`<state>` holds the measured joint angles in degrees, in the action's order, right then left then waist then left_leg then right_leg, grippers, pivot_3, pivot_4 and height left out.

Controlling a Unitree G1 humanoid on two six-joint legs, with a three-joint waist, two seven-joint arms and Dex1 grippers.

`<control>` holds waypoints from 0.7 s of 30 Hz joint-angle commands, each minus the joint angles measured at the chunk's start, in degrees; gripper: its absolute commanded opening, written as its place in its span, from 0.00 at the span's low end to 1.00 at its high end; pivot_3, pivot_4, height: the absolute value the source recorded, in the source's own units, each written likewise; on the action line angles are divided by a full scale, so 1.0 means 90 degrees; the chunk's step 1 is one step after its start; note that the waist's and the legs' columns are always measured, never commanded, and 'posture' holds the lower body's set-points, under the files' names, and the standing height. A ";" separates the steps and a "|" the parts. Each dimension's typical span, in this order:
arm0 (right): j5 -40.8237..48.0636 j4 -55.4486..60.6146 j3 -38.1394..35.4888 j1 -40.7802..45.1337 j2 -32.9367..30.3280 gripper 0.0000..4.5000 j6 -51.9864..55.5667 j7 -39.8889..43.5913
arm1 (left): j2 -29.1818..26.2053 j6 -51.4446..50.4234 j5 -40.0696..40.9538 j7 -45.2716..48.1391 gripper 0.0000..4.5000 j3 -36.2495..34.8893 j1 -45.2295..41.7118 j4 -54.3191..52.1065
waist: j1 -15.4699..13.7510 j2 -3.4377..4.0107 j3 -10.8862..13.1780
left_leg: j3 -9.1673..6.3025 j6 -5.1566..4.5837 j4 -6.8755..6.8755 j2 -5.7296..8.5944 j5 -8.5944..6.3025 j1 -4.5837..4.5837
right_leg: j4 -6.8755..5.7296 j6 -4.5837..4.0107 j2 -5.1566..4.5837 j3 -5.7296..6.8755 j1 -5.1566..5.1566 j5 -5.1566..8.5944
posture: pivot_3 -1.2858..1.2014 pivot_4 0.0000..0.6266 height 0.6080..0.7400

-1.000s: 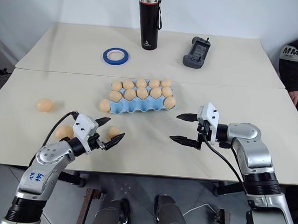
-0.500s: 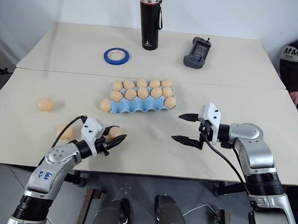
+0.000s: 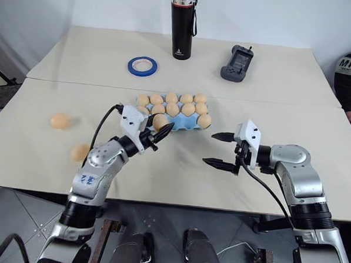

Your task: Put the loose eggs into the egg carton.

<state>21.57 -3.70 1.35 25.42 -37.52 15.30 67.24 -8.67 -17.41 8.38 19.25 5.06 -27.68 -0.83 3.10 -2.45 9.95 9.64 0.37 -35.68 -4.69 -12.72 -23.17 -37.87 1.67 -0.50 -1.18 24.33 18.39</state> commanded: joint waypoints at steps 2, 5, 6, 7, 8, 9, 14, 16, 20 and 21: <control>0.0148 0.0223 -0.0275 -0.0075 0.0001 1.00 -0.0140 -0.0108 | 0.0222 0.0710 -0.0272 -0.0156 0.44 0.0001 -0.0756 0.1073 | 0.0001 0.0000 0.0000 | 0.0001 -0.0004 -0.0005 0.0002 -0.0001 -0.0002 | 0.0001 0.0005 -0.0001 -0.0002 -0.0001 -0.0003 | 0.52 0.24 1.00; 0.0198 0.0242 -0.0435 -0.0147 0.0076 1.00 -0.0288 -0.0279 | 0.0345 0.1092 -0.0292 -0.0071 0.44 -0.0028 -0.1171 0.1850 | -0.0009 0.0000 0.0000 | 0.0002 -0.0005 -0.0005 0.0002 -0.0002 -0.0002 | 0.0002 0.0006 0.0000 -0.0004 -0.0001 -0.0003 | 0.52 0.24 1.00; 0.0293 0.0244 -0.0562 -0.0158 0.0166 1.00 -0.0346 -0.0379 | 0.0385 0.1220 -0.0291 -0.0004 0.44 -0.0020 -0.1313 0.2117 | -0.0004 0.0000 0.0000 | 0.0002 -0.0004 -0.0005 0.0002 -0.0002 -0.0002 | 0.0002 0.0006 -0.0001 -0.0004 -0.0001 -0.0003 | 0.52 0.24 1.00; 0.0411 0.0249 -0.0706 -0.0175 0.0279 1.00 -0.0447 -0.0459 | 0.0423 0.1341 -0.0288 0.0050 0.44 -0.0020 -0.1437 0.2356 | 0.0001 0.0000 0.0000 | 0.0003 -0.0003 -0.0004 0.0002 -0.0003 -0.0003 | 0.0002 0.0006 0.0000 -0.0005 0.0000 -0.0003 | 0.52 0.24 1.00; 0.0484 0.0265 -0.0794 -0.0198 0.0337 1.00 -0.0498 -0.0495 | 0.0453 0.1446 -0.0291 0.0081 0.44 -0.0028 -0.1535 0.2551 | 0.0000 0.0000 0.0001 | 0.0004 -0.0001 -0.0004 0.0001 -0.0003 -0.0003 | 0.0002 0.0006 0.0002 -0.0005 0.0000 -0.0003 | 0.52 0.24 1.00; 0.0520 0.0283 -0.0846 -0.0220 0.0374 1.00 -0.0528 -0.0509 | 0.0470 0.1533 -0.0294 0.0103 0.44 -0.0037 -0.1595 0.2685 | -0.0002 0.0000 0.0001 | 0.0004 0.0001 -0.0004 0.0001 -0.0002 -0.0003 | 0.0001 0.0006 0.0003 -0.0005 0.0000 -0.0003 | 0.52 0.24 1.00; 0.0516 0.0534 -0.0989 -0.0521 0.0322 1.00 -0.0503 -0.0663 | 0.0593 0.1874 -0.0266 0.0327 0.44 -0.0063 -0.2027 0.3469 | -0.0015 0.0000 0.0002 | 0.0004 0.0006 -0.0002 0.0000 -0.0002 -0.0004 | 0.0003 0.0008 0.0002 -0.0003 0.0001 -0.0002 | 0.52 0.24 1.00; 0.0624 0.0764 -0.1103 -0.0714 0.0331 1.00 -0.0436 -0.0769 | 0.0657 0.2010 -0.0270 0.0462 0.44 -0.0051 -0.2258 0.3864 | -0.0025 0.0001 0.0002 | 0.0004 0.0006 -0.0002 0.0002 -0.0002 -0.0004 | 0.0003 0.0008 0.0001 -0.0003 0.0001 -0.0002 | 0.52 0.24 1.00; 0.0650 0.1005 -0.1151 -0.0907 0.0334 1.00 -0.0374 -0.0963 | 0.0714 0.2293 -0.0307 0.0569 0.44 -0.0108 -0.2604 0.4517 | -0.0002 0.0000 0.0002 | 0.0005 0.0005 -0.0004 0.0004 -0.0003 -0.0004 | 0.0004 0.0008 0.0000 -0.0005 0.0001 -0.0002 | 0.52 0.24 1.00; 0.0655 0.1050 -0.1153 -0.0944 0.0332 1.00 -0.0366 -0.0994 | 0.0722 0.2340 -0.0320 0.0576 0.44 -0.0120 -0.2682 0.4667 | -0.0002 0.0000 0.0002 | 0.0005 0.0005 -0.0004 0.0003 -0.0003 -0.0004 | 0.0004 0.0008 0.0000 -0.0005 0.0000 -0.0002 | 0.52 0.24 1.00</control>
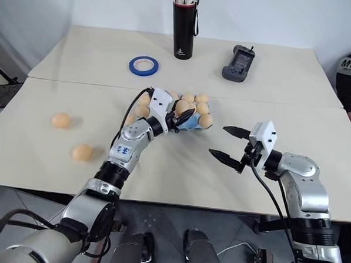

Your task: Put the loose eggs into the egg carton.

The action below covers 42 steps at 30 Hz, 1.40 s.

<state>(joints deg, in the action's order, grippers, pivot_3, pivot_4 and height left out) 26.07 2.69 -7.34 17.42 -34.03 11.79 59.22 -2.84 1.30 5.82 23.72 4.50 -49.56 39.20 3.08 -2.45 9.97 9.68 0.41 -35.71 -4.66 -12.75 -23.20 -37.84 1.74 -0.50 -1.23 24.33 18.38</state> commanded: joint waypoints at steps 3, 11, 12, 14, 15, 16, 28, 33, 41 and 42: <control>0.0169 0.0434 -0.0194 -0.0120 -0.0052 1.00 0.0066 -0.0200 | 0.0113 0.0338 -0.0004 0.0193 0.44 -0.0083 -0.0380 0.0442 | 0.0003 -0.0001 0.0000 | -0.0001 0.0000 0.0002 -0.0001 0.0000 0.0001 | -0.0001 -0.0001 0.0003 0.0001 0.0001 0.0000 | 0.52 0.24 1.00; 0.0153 0.0432 -0.0126 -0.0067 -0.0080 1.00 0.0110 -0.0299 | 0.0086 0.0196 0.0003 0.0247 1.00 -0.0159 -0.0334 0.0193 | -0.0001 -0.0002 0.0002 | -0.0001 0.0004 0.0006 -0.0001 0.0001 0.0000 | 0.0000 0.0001 0.0003 0.0002 0.0002 0.0002 | 0.52 0.24 1.00; 0.0147 0.0414 -0.0111 -0.0040 -0.0083 1.00 0.0116 -0.0296 | 0.0070 0.0172 0.0007 0.0257 1.00 -0.0171 -0.0314 0.0128 | 0.0000 -0.0002 0.0002 | -0.0001 0.0004 0.0006 -0.0001 0.0001 0.0000 | 0.0000 0.0001 0.0003 0.0002 0.0002 0.0002 | 0.52 0.24 1.00; 0.0137 0.0384 -0.0087 0.0000 -0.0086 1.00 0.0120 -0.0280 | 0.0044 0.0123 0.0020 0.0267 1.00 -0.0190 -0.0281 0.0021 | 0.0000 -0.0001 0.0002 | -0.0001 0.0004 0.0005 -0.0001 0.0001 0.0000 | -0.0002 0.0001 0.0003 0.0002 0.0002 0.0002 | 0.52 0.24 1.00; 0.0135 0.0364 -0.0073 0.0034 -0.0085 1.00 0.0127 -0.0269 | 0.0016 0.0072 0.0029 0.0280 1.00 -0.0193 -0.0245 -0.0083 | 0.0000 -0.0001 0.0002 | -0.0001 0.0004 0.0005 -0.0001 0.0001 0.0000 | -0.0002 0.0001 0.0003 0.0002 0.0002 0.0002 | 0.52 0.24 1.00; 0.0135 0.0349 -0.0059 0.0062 -0.0086 1.00 0.0136 -0.0258 | -0.0017 0.0021 0.0032 0.0282 1.00 -0.0195 -0.0199 -0.0212 | 0.0001 -0.0001 0.0003 | -0.0001 0.0004 0.0005 -0.0001 0.0001 0.0000 | -0.0002 0.0001 0.0003 0.0002 0.0002 0.0002 | 0.52 0.24 1.00; 0.0126 0.0275 0.0002 0.0206 -0.0130 1.00 0.0232 -0.0136 | -0.0866 -0.1745 0.0349 0.0560 1.00 -0.0167 0.1785 -0.4160 | 0.0015 0.0001 0.0003 | 0.0001 0.0041 0.0012 -0.0005 0.0020 0.0003 | -0.0007 -0.0001 0.0004 0.0001 0.0002 0.0004 | 0.52 0.24 1.00; 0.0144 0.0229 0.0038 0.0281 -0.0120 1.00 0.0262 -0.0070 | -0.1332 -0.2367 0.1090 0.0794 1.00 -0.0567 0.3121 -0.6054 | 0.0010 0.0003 0.0004 | 0.0000 0.0042 0.0011 -0.0008 0.0023 0.0005 | -0.0014 -0.0001 0.0003 0.0000 0.0002 0.0004 | 0.52 0.24 1.00; 0.0134 0.0106 0.0111 0.0374 -0.0120 1.00 0.0287 0.0108 | -0.2126 -0.2514 0.1705 0.0846 1.00 -0.1839 0.5029 -0.7317 | 0.0033 0.0002 0.0004 | -0.0001 0.0008 0.0011 -0.0007 0.0003 0.0012 | -0.0011 -0.0008 -0.0001 -0.0002 -0.0001 0.0005 | 0.52 0.24 1.00; 0.0131 0.0086 0.0108 0.0386 -0.0124 1.00 0.0283 0.0122 | -0.2218 -0.2522 0.1810 0.0914 1.00 -0.1971 0.5223 -0.7401 | 0.0032 0.0002 0.0005 | -0.0002 0.0013 0.0009 -0.0007 -0.0001 0.0012 | -0.0010 -0.0012 -0.0001 -0.0002 -0.0001 0.0007 | 0.52 0.24 1.00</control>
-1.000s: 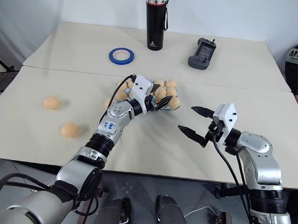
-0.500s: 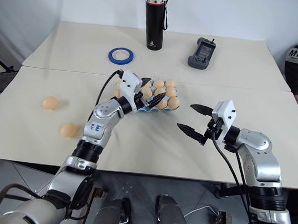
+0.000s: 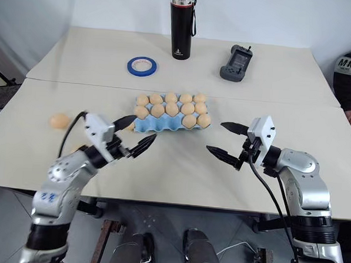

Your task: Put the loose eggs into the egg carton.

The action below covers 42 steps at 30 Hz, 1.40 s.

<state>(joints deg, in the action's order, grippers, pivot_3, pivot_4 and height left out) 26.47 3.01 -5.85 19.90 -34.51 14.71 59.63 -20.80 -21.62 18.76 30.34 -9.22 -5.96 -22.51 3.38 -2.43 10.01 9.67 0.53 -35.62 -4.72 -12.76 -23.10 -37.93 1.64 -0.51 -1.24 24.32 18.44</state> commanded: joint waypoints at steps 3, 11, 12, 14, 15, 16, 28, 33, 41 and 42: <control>0.0065 -0.0076 -0.0040 0.0212 -0.0096 1.00 -0.0075 0.0149 | -0.0633 0.0048 0.0632 0.0525 1.00 -0.1001 0.1309 -0.0838 | 0.0018 0.0000 0.0000 | 0.0001 0.0005 0.0002 0.0000 -0.0008 -0.0002 | 0.0010 -0.0005 -0.0004 0.0001 0.0000 0.0002 | 0.52 0.24 1.00; 0.0028 -0.0311 0.0059 0.0398 -0.0067 1.00 -0.0153 0.0287 | -0.0651 0.0300 0.0997 0.0192 1.00 -0.2082 0.2051 -0.1017 | -0.0003 0.0000 0.0001 | -0.0004 -0.0001 0.0002 0.0000 -0.0016 -0.0006 | 0.0038 -0.0118 -0.0012 0.0003 -0.0003 0.0058 | 0.52 0.24 1.00; 0.0028 -0.0330 0.0066 0.0407 -0.0064 1.00 -0.0159 0.0303 | -0.0594 0.0337 0.0999 0.0065 1.00 -0.2218 0.2067 -0.0937 | 0.0001 0.0000 0.0001 | -0.0004 -0.0005 0.0002 0.0001 -0.0017 -0.0006 | 0.0042 -0.0118 -0.0014 0.0003 -0.0008 0.0058 | 0.52 0.24 1.00; 0.0026 -0.0364 0.0087 0.0415 -0.0064 1.00 -0.0180 0.0342 | -0.0501 0.0368 0.0999 -0.0113 1.00 -0.2376 0.2092 -0.0838 | 0.0012 0.0000 0.0001 | -0.0003 -0.0010 0.0002 0.0001 -0.0021 -0.0006 | 0.0048 -0.0115 -0.0015 0.0003 -0.0010 0.0056 | 0.52 0.24 1.00; 0.0017 -0.0389 0.0098 0.0424 -0.0061 1.00 -0.0196 0.0355 | -0.0425 0.0332 0.1036 -0.0223 1.00 -0.2438 0.2092 -0.0806 | 0.0018 0.0000 0.0001 | -0.0002 -0.0011 0.0003 0.0001 -0.0022 -0.0006 | 0.0049 -0.0114 -0.0015 0.0003 -0.0011 0.0056 | 0.52 0.24 1.00; 0.0010 -0.0412 0.0105 0.0434 -0.0056 1.00 -0.0208 0.0363 | -0.0351 0.0319 0.1068 -0.0322 1.00 -0.2485 0.2086 -0.0775 | 0.0020 0.0000 0.0001 | -0.0002 -0.0010 0.0005 0.0001 -0.0022 -0.0006 | 0.0049 -0.0112 -0.0014 0.0003 -0.0011 0.0055 | 0.52 0.24 1.00; -0.0054 -0.0504 0.0198 0.0552 0.0020 1.00 -0.0189 0.0365 | -0.0077 0.0508 0.0773 -0.0806 1.00 -0.2180 0.1729 0.0533 | 0.0021 -0.0002 0.0002 | -0.0002 -0.0008 0.0010 -0.0001 -0.0024 -0.0008 | 0.0055 -0.0046 -0.0012 0.0005 -0.0007 0.0018 | 0.52 0.24 1.00; -0.0054 -0.0483 0.0190 0.0534 -0.0003 1.00 -0.0186 0.0351 | -0.0286 0.0728 0.0665 -0.0529 1.00 -0.1953 0.1400 0.1067 | 0.0010 -0.0002 0.0001 | -0.0001 -0.0009 0.0021 0.0000 -0.0025 -0.0009 | 0.0062 -0.0048 -0.0015 0.0005 -0.0006 0.0018 | 0.52 0.24 1.00; -0.0085 -0.0504 0.0209 0.0561 0.0000 1.00 -0.0179 0.0338 | -0.0651 0.0986 0.0467 -0.0063 0.91 -0.1530 0.0750 0.2260 | 0.0018 -0.0002 0.0001 | 0.0002 0.0004 0.0046 -0.0001 -0.0027 -0.0009 | 0.0057 -0.0028 -0.0012 0.0007 0.0008 0.0007 | 0.52 0.24 1.00; -0.0092 -0.0509 0.0206 0.0569 0.0002 1.00 -0.0180 0.0334 | -0.0667 0.1014 0.0460 -0.0011 0.86 -0.1486 0.0710 0.2334 | 0.0019 -0.0002 0.0001 | 0.0002 0.0005 0.0048 -0.0001 -0.0028 -0.0009 | 0.0056 -0.0027 -0.0012 0.0007 0.0009 0.0007 | 0.52 0.24 1.00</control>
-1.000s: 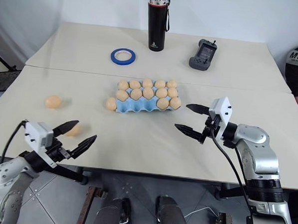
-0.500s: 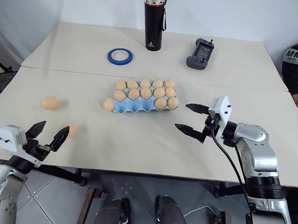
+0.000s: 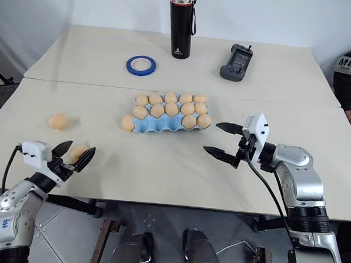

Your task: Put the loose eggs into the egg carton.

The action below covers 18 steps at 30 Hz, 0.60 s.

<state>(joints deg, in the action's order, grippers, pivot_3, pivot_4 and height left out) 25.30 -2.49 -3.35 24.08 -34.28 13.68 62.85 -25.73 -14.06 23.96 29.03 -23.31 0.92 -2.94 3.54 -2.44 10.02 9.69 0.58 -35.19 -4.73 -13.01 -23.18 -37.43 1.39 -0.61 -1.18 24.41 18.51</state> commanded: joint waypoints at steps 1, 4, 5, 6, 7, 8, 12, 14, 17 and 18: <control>0.0031 0.0096 -0.0079 0.0111 -0.0027 1.00 -0.0067 -0.0031 | -0.0119 0.0140 -0.0099 0.0133 0.79 0.0099 -0.0088 0.0179 | 0.0001 0.0000 0.0000 | 0.0000 0.0001 0.0003 -0.0001 -0.0001 0.0000 | 0.0000 0.0000 0.0001 0.0000 0.0001 0.0000 | 0.52 0.24 1.00; 0.0021 0.0106 -0.0112 0.0094 -0.0052 1.00 -0.0070 -0.0046 | -0.0138 0.0126 -0.0088 0.0127 0.58 0.0116 -0.0114 0.0168 | -0.0013 0.0000 0.0000 | 0.0000 0.0000 0.0005 -0.0004 -0.0001 -0.0001 | -0.0001 0.0001 0.0002 0.0003 0.0003 0.0001 | 0.52 0.24 1.00; 0.0023 0.0117 -0.0124 0.0075 -0.0064 1.00 -0.0071 -0.0045 | -0.0145 0.0129 -0.0092 0.0128 0.52 0.0118 -0.0108 0.0150 | -0.0014 0.0000 0.0000 | 0.0000 -0.0001 0.0006 -0.0003 -0.0001 -0.0001 | -0.0001 0.0001 0.0002 0.0004 0.0003 0.0001 | 0.52 0.24 1.00; 0.0023 0.0126 -0.0133 0.0058 -0.0073 1.00 -0.0072 -0.0048 | -0.0160 0.0114 -0.0085 0.0141 0.44 0.0122 -0.0098 0.0096 | -0.0012 0.0000 0.0000 | 0.0000 -0.0001 0.0007 -0.0004 -0.0001 -0.0001 | 0.0000 0.0001 0.0003 0.0004 0.0003 0.0001 | 0.52 0.24 1.00; 0.0021 0.0130 -0.0138 0.0047 -0.0079 1.00 -0.0073 -0.0050 | -0.0179 0.0081 -0.0071 0.0164 0.40 0.0136 -0.0077 -0.0003 | -0.0011 0.0000 0.0000 | 0.0000 -0.0001 0.0007 -0.0004 -0.0001 -0.0001 | 0.0000 0.0002 0.0003 0.0004 0.0003 0.0001 | 0.52 0.24 1.00; 0.0016 0.0127 -0.0139 0.0044 -0.0083 1.00 -0.0073 -0.0053 | -0.0197 0.0047 -0.0064 0.0178 0.38 0.0159 -0.0049 -0.0132 | -0.0011 0.0000 0.0000 | 0.0000 -0.0001 0.0006 -0.0004 -0.0001 -0.0001 | -0.0001 0.0002 0.0003 0.0004 0.0003 0.0001 | 0.52 0.24 1.00; -0.0008 0.0104 -0.0118 0.0058 -0.0060 1.00 -0.0087 -0.0078 | -0.0138 -0.0130 -0.0044 0.0117 0.38 0.0411 0.0085 -0.0821 | -0.0014 0.0000 0.0000 | 0.0000 0.0008 0.0005 -0.0003 -0.0006 -0.0001 | -0.0002 0.0002 0.0002 0.0003 0.0002 0.0001 | 0.52 0.24 1.00; -0.0025 0.0071 -0.0100 0.0083 -0.0043 1.00 -0.0101 -0.0083 | -0.0032 -0.0212 -0.0045 0.0010 0.38 0.0562 0.0047 -0.1062 | -0.0017 0.0000 0.0000 | 0.0000 0.0008 0.0005 -0.0003 -0.0006 -0.0001 | -0.0002 0.0002 0.0001 0.0003 0.0001 0.0001 | 0.52 0.24 1.00; -0.0046 0.0032 -0.0084 0.0121 -0.0018 1.00 -0.0114 -0.0081 | 0.0165 -0.0283 -0.0093 -0.0136 0.38 0.0868 -0.0068 -0.1328 | -0.0027 0.0000 0.0000 | 0.0000 0.0006 0.0004 -0.0002 -0.0005 -0.0001 | -0.0003 0.0003 0.0002 0.0003 0.0001 0.0000 | 0.52 0.24 1.00; -0.0052 0.0023 -0.0082 0.0131 -0.0012 1.00 -0.0119 -0.0080 | 0.0241 -0.0253 -0.0140 -0.0186 0.38 0.0985 -0.0125 -0.1374 | -0.0029 0.0000 0.0000 | 0.0000 0.0003 0.0003 -0.0002 -0.0003 -0.0001 | -0.0004 0.0004 0.0003 0.0003 0.0001 0.0000 | 0.52 0.24 1.00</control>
<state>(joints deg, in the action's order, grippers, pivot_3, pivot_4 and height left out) 24.50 -2.69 -3.35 24.23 -34.28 13.65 62.24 -24.20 -16.74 23.35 28.18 -15.64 0.61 -12.19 3.28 -2.44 10.02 9.69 0.53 -35.18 -4.75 -12.98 -23.18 -37.48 1.43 -0.57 -1.15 24.41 18.51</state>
